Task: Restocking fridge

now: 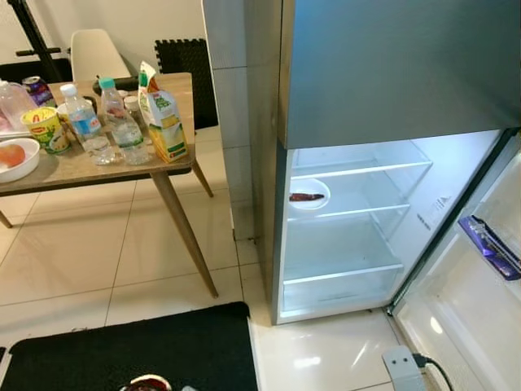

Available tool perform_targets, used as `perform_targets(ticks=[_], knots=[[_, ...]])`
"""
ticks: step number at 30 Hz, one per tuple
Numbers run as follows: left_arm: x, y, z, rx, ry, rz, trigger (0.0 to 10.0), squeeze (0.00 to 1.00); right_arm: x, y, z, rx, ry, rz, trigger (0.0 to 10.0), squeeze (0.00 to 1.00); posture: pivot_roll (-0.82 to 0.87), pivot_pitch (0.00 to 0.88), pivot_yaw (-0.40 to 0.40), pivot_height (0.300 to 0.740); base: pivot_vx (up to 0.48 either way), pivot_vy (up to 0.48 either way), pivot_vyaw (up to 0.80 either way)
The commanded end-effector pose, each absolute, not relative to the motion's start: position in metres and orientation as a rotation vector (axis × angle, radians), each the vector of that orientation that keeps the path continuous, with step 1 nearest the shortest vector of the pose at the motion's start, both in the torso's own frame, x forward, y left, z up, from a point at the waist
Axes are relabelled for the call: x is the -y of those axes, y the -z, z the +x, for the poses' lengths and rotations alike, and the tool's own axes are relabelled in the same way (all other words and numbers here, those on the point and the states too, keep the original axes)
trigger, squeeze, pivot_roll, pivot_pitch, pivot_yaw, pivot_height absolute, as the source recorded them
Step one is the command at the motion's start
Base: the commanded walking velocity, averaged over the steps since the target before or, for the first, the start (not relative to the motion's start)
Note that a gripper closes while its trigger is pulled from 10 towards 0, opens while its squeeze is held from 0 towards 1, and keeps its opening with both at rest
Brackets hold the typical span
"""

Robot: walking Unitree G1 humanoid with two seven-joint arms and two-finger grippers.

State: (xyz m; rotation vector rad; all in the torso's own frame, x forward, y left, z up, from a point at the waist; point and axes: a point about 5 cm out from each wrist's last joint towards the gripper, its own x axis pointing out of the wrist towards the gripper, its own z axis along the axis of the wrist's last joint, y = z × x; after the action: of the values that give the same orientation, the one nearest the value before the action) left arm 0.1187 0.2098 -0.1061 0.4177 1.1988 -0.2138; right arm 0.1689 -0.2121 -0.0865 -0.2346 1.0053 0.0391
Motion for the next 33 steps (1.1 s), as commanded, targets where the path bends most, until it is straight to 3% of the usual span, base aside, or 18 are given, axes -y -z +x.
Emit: perform_targets(ticks=[1, 33], knots=[[-0.212, 0.106, 0.119, -1.196, 0.203, 0.420, 10.0, 0.00, 0.212, 0.088, 0.167, -1.017, -0.024, -0.227, 10.0, 0.00, -0.05, 0.000, -0.001, 0.740, 0.000, 0.000, 0.00], [-0.209, 0.109, 0.108, -1.241, 0.228, 0.392, 10.0, 0.00, 0.207, 0.087, 0.169, -1.012, -0.071, -0.217, 10.0, 0.00, -0.03, 0.000, -0.009, 0.740, 0.000, 0.000, 0.00]])
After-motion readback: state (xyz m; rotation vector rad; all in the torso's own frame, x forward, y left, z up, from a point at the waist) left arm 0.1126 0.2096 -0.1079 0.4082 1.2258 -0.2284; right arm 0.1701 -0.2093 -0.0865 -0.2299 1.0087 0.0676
